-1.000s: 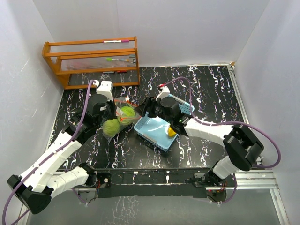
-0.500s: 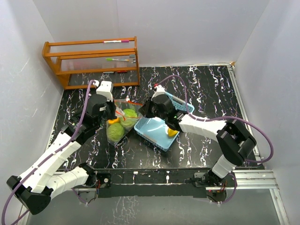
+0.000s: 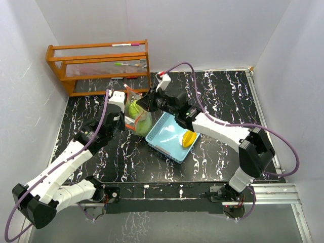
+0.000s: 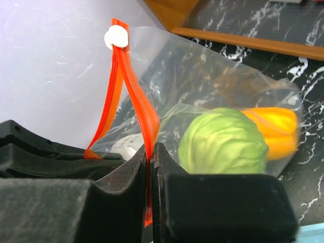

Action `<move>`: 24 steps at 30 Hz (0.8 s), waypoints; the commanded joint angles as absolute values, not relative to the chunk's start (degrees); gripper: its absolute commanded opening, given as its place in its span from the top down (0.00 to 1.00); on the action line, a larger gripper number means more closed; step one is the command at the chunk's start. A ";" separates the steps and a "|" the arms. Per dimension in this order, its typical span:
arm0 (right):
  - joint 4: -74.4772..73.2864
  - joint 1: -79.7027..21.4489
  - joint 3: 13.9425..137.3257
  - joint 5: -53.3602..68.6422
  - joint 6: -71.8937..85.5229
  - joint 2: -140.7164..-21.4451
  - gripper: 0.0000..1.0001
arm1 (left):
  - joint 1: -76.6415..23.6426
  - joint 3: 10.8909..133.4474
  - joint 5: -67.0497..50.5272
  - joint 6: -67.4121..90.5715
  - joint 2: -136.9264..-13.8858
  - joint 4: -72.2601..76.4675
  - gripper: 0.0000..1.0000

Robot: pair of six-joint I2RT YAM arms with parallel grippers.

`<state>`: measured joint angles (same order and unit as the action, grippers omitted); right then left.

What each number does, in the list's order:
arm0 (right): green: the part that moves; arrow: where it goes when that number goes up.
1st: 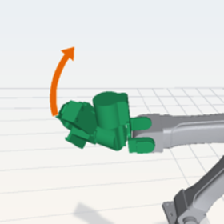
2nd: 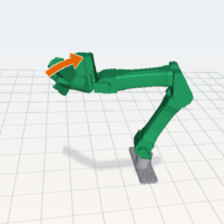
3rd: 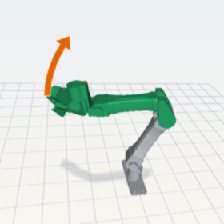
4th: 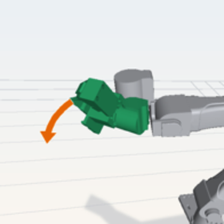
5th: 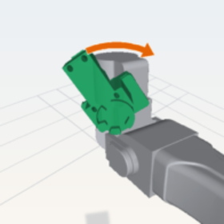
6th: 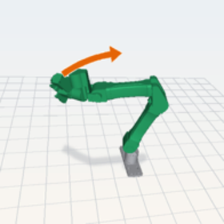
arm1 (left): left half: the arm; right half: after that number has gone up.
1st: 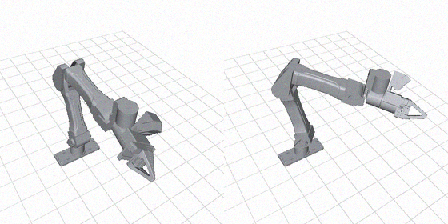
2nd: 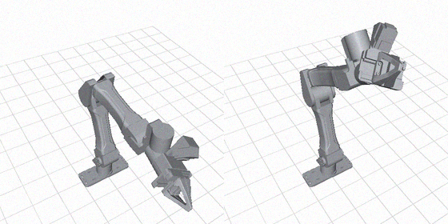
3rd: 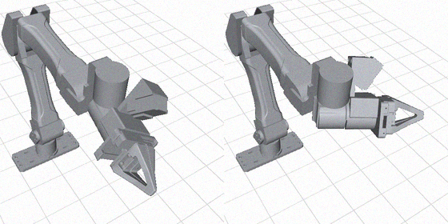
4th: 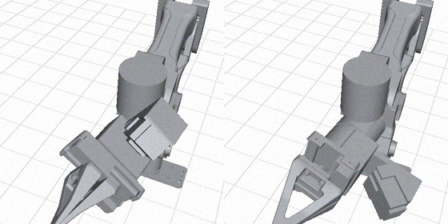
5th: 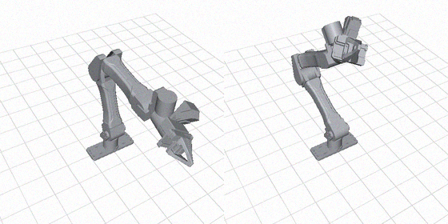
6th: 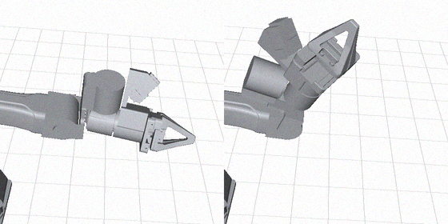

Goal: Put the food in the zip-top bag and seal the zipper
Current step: Adjust the zipper food storage bag at the center of the board, then pick up the fake fruit from the bin.

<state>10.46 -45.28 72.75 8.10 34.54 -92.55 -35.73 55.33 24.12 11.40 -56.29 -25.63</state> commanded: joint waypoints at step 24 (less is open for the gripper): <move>-36.45 -45.60 60.97 -20.23 32.88 -74.56 0.01 | -33.51 56.81 21.64 9.66 -59.09 -22.43 1.00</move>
<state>-26.39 -45.36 62.13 -13.78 30.74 -71.92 -33.87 54.74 23.16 8.99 -60.95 -24.05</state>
